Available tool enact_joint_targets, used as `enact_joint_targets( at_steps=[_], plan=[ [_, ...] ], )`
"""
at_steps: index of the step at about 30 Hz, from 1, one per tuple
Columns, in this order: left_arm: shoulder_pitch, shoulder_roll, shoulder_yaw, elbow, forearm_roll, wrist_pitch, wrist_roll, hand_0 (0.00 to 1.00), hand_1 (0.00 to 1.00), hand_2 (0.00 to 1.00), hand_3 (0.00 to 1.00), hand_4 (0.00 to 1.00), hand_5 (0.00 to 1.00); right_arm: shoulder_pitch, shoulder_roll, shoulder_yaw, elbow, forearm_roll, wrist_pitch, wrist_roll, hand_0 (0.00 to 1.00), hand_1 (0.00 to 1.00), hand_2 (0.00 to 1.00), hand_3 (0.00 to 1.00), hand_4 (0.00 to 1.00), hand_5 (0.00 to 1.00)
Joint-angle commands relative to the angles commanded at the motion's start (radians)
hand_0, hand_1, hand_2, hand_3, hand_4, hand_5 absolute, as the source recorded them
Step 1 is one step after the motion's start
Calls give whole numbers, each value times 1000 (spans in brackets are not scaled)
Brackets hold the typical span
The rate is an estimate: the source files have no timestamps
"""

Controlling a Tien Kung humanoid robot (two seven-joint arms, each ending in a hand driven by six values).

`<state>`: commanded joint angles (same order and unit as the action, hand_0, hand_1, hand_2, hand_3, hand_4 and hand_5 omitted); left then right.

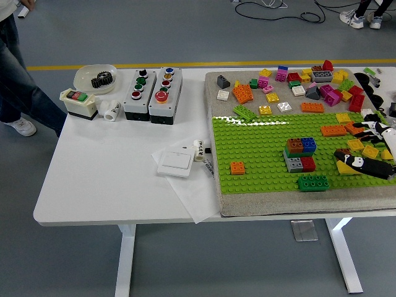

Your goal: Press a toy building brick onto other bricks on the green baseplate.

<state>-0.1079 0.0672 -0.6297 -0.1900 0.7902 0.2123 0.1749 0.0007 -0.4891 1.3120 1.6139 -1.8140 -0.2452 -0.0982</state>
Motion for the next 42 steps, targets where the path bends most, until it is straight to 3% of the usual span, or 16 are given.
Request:
enact_joint_targets(
  at_steps=[1, 10, 15, 19, 20, 22, 25, 26, 31, 42],
  plan=[
    [0, 0, 0, 0, 1, 0, 0, 739, 741, 750, 609, 673, 629, -1, 1, -1, 1, -5, -1, 0, 579, 528, 521, 638, 998, 573],
    [7, 3, -14, -1, 25, -1, 8, 740, 740, 750, 607, 673, 629, -22, 8, -82, -12, -87, -24, 50, 578, 531, 525, 645, 998, 568],
    [4, 4, -8, -1, 18, -1, 9, 739, 741, 750, 608, 674, 629, 8, -13, -133, -52, -147, -28, 134, 601, 545, 552, 676, 998, 534],
    [0, 5, -5, -1, 14, 0, 9, 739, 741, 750, 608, 674, 629, 46, -30, -174, -91, -195, -64, 212, 601, 545, 552, 676, 998, 534],
    [-1, 5, -5, -1, 13, 0, 9, 740, 741, 751, 608, 674, 629, 58, -34, -187, -104, -209, -76, 231, 598, 552, 573, 703, 998, 443],
    [-3, 6, -4, -1, 11, 1, 10, 740, 741, 751, 608, 674, 629, 78, -39, -208, -128, -231, -94, 254, 598, 552, 573, 703, 998, 443],
    [-4, 6, -1, -1, 8, 1, 9, 740, 741, 751, 608, 674, 629, 105, -42, -236, -166, -260, -111, 271, 598, 552, 573, 703, 998, 443],
    [-5, 6, 0, -1, 6, 2, 9, 740, 742, 751, 608, 673, 627, 118, -43, -248, -184, -271, -118, 276, 600, 569, 602, 723, 998, 337],
    [-7, 5, 3, -1, 3, 2, 9, 740, 742, 751, 608, 673, 627, 166, -44, -297, -260, -295, -151, 296, 600, 569, 602, 723, 998, 337],
    [-9, 5, 4, -3, 4, 1, 12, 740, 743, 751, 610, 674, 627, 209, -40, -343, -339, -303, -188, 318, 582, 571, 605, 706, 998, 278]
  ],
)
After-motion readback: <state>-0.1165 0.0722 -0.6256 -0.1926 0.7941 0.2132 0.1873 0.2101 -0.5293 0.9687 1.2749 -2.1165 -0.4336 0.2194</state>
